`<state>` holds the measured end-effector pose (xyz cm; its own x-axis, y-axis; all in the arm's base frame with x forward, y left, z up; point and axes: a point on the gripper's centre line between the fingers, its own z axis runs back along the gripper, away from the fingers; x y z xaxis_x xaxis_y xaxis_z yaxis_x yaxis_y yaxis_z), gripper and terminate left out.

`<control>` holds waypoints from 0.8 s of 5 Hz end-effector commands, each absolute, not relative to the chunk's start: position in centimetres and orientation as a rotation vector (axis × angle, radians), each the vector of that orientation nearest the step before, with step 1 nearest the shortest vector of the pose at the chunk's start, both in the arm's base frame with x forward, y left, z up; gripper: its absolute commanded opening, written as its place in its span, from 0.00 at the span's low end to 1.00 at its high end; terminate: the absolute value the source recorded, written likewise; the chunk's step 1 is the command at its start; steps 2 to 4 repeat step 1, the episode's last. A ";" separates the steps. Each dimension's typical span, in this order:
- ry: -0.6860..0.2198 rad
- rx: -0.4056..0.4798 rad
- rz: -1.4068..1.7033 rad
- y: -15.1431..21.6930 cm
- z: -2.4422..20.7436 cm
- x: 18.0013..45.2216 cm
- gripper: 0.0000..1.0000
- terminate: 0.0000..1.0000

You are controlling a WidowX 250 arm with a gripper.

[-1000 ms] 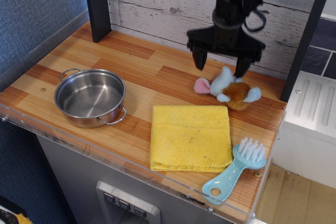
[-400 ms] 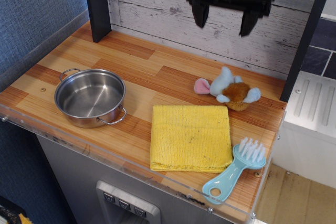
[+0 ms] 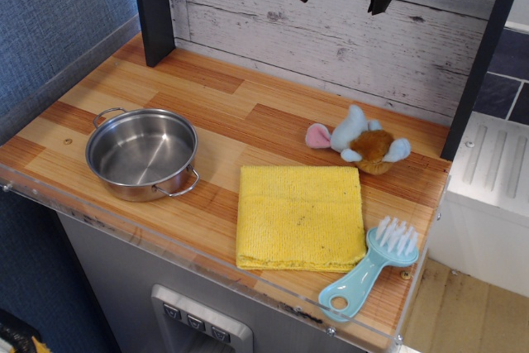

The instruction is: Place the toy just behind the yellow cloth

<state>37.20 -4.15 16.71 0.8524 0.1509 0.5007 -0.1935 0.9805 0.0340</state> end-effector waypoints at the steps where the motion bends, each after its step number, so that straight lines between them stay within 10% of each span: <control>1: -0.565 0.073 0.178 -4.5 18.3 36.1 1.00 1.00; 4: -0.565 0.073 0.178 -4.5 18.3 36.1 1.00 1.00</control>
